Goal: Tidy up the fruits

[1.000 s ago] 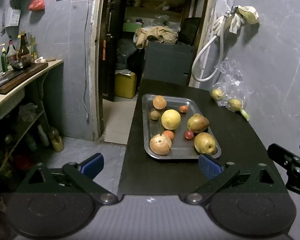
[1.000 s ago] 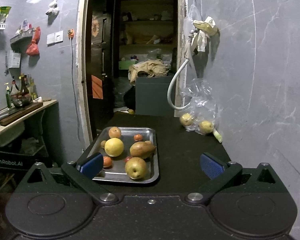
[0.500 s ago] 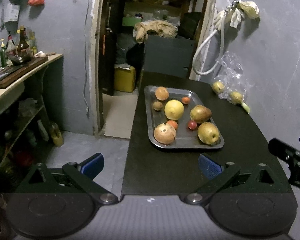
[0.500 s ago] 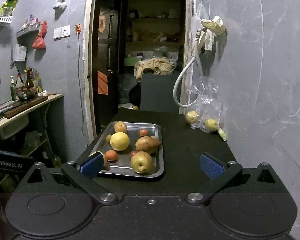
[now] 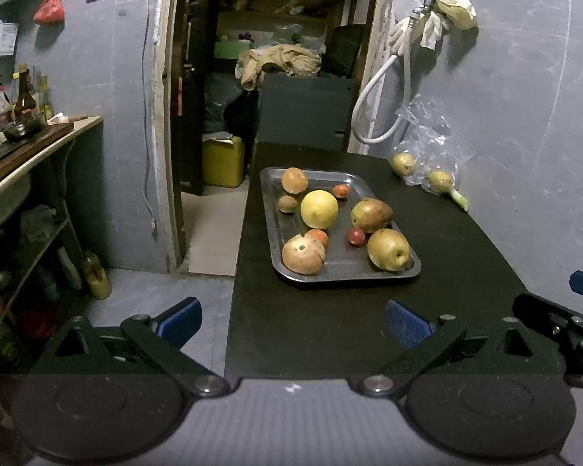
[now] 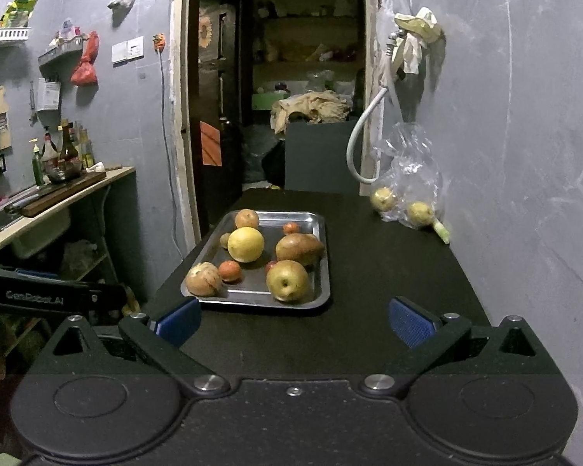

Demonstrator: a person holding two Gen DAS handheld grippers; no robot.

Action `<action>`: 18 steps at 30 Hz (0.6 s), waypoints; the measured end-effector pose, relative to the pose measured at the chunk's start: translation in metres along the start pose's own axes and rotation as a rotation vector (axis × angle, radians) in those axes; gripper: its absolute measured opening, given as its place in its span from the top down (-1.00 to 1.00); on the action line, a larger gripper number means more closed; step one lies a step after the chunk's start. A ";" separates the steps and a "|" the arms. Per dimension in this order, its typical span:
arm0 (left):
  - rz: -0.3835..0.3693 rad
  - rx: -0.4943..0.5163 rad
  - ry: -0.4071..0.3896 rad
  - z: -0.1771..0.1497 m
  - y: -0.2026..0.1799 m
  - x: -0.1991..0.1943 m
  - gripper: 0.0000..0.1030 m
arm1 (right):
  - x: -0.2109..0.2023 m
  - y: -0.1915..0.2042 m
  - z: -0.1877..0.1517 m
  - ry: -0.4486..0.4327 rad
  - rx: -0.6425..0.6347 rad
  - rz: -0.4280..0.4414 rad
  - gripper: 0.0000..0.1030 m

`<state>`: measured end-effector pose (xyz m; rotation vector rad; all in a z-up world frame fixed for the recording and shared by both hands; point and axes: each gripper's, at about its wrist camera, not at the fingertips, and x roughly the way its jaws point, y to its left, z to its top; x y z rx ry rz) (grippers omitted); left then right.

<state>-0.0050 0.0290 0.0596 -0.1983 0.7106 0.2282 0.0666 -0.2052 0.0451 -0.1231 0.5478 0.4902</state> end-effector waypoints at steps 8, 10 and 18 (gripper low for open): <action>0.003 0.003 0.018 -0.009 0.002 -0.003 -0.99 | 0.000 0.001 -0.009 0.028 0.014 -0.005 -0.99; 0.002 -0.002 0.024 -0.010 0.004 -0.004 -0.99 | 0.001 0.003 -0.010 0.037 0.013 -0.007 -0.99; 0.012 -0.016 0.032 -0.013 0.006 -0.006 -0.99 | 0.005 0.004 -0.015 0.087 0.007 -0.020 -0.99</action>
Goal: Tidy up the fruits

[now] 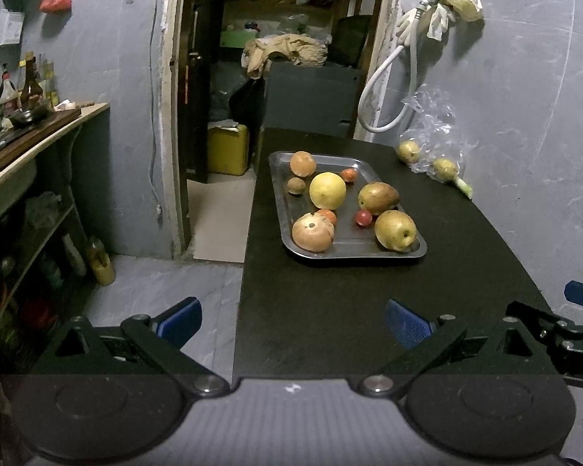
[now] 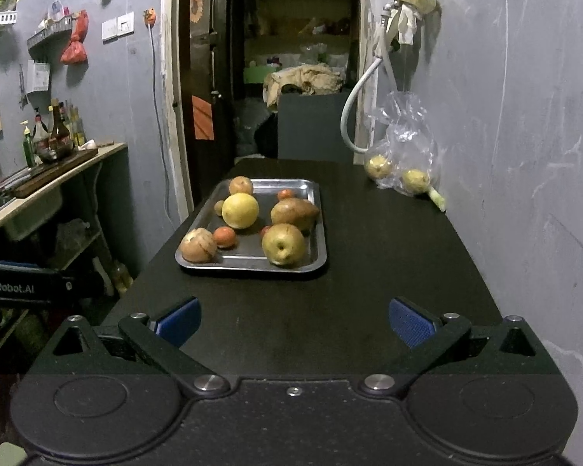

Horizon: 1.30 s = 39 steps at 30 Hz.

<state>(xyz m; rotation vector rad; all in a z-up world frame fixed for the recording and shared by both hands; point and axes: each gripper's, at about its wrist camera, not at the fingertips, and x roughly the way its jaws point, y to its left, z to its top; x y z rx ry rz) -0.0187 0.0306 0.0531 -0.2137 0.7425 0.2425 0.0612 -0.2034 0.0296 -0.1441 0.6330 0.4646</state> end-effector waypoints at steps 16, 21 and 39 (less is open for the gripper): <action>0.003 -0.001 0.002 -0.001 -0.002 0.000 -0.99 | 0.002 0.000 -0.002 0.007 -0.007 0.001 -0.99; 0.007 -0.004 0.003 0.000 -0.001 0.001 -0.99 | 0.002 0.000 -0.001 0.007 -0.008 0.001 -0.99; 0.017 -0.019 -0.003 -0.001 0.001 -0.003 -0.99 | 0.003 0.001 0.001 0.007 -0.014 0.006 -0.99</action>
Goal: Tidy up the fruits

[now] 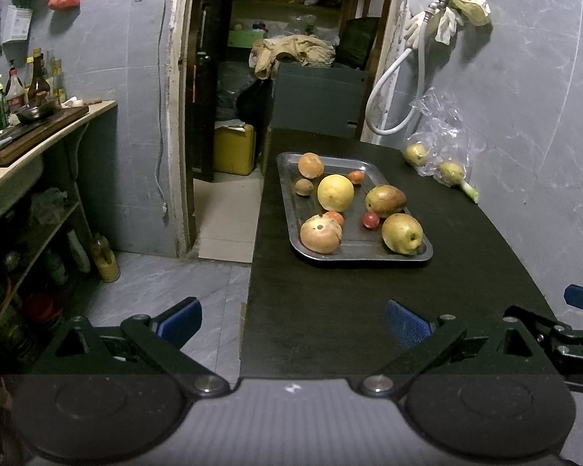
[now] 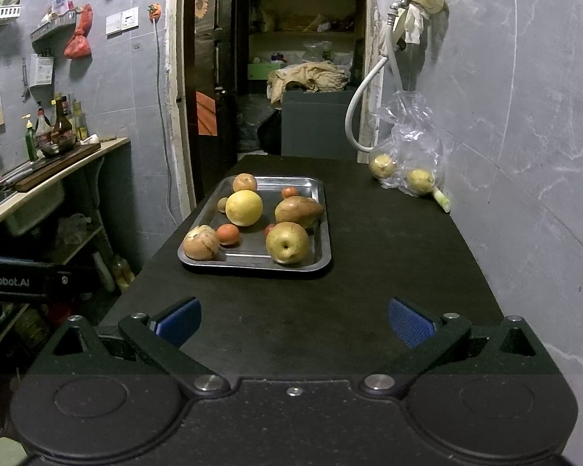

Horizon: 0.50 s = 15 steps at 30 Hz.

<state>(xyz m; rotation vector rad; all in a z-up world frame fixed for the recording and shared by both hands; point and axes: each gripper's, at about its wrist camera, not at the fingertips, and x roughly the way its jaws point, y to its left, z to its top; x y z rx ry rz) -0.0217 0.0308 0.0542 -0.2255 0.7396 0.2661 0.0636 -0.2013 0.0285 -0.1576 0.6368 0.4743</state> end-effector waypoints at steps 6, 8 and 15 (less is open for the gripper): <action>-0.001 0.004 -0.001 0.000 0.000 0.000 -0.99 | 0.000 0.001 0.003 0.002 0.004 -0.005 -0.99; 0.000 0.004 -0.001 0.000 0.000 0.000 -0.99 | 0.000 0.002 0.003 0.002 0.003 -0.004 -0.99; 0.000 0.004 -0.001 0.000 0.000 0.000 -0.99 | 0.001 0.001 0.005 0.004 0.004 -0.004 -0.99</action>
